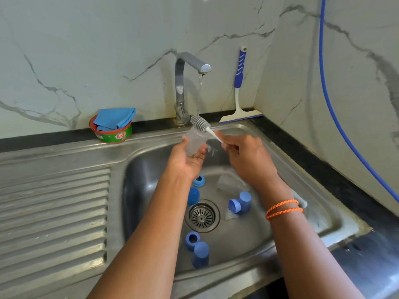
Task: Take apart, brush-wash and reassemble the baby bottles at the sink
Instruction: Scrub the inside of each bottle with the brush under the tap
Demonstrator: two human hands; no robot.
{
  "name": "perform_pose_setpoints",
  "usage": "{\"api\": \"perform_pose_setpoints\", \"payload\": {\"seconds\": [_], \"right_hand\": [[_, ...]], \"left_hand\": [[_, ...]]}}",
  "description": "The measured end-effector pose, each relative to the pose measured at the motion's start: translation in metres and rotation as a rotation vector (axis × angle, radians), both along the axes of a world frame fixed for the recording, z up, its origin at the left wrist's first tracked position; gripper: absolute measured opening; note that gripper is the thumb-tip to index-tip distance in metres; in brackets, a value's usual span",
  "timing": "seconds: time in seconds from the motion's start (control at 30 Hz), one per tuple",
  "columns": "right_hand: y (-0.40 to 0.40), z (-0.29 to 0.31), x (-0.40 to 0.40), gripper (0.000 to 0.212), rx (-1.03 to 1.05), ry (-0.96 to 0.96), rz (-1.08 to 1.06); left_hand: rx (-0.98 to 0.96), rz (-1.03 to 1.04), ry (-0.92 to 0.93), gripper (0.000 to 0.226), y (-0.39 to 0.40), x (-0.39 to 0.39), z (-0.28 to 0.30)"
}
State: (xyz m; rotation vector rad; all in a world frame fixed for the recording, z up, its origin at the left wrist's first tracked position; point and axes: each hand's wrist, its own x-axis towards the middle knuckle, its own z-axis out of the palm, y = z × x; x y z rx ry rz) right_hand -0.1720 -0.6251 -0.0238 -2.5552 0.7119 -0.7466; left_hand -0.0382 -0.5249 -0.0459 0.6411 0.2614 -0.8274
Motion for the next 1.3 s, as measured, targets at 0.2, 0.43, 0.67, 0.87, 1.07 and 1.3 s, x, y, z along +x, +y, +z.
{"api": "perform_pose_setpoints", "payload": {"seconds": [0.2, 0.43, 0.67, 0.87, 1.07, 1.3], "right_hand": [[-0.011, -0.001, -0.007, 0.037, 0.063, 0.028, 0.037], [-0.002, -0.002, -0.001, 0.033, -0.007, -0.025, -0.033], [-0.015, 0.007, -0.015, 0.035, 0.100, 0.007, -0.028], [-0.008, 0.002, -0.002, 0.036, 0.037, -0.092, 0.006], [-0.009, 0.009, -0.014, 0.036, 0.119, -0.066, 0.111], [-0.002, 0.011, -0.010, 0.034, 0.054, -0.087, 0.049]], "left_hand": [[-0.056, 0.110, 0.060, 0.042, 0.000, 0.007, -0.001], [-0.004, -0.017, -0.034, 0.033, 0.000, 0.001, 0.001], [-0.021, 0.056, -0.026, 0.042, 0.000, 0.005, -0.001], [-0.019, -0.044, -0.079, 0.038, -0.001, 0.000, 0.001], [-0.046, 0.054, -0.025, 0.039, 0.003, 0.008, 0.000], [-0.026, -0.037, -0.093, 0.038, 0.002, 0.005, -0.001]]}}
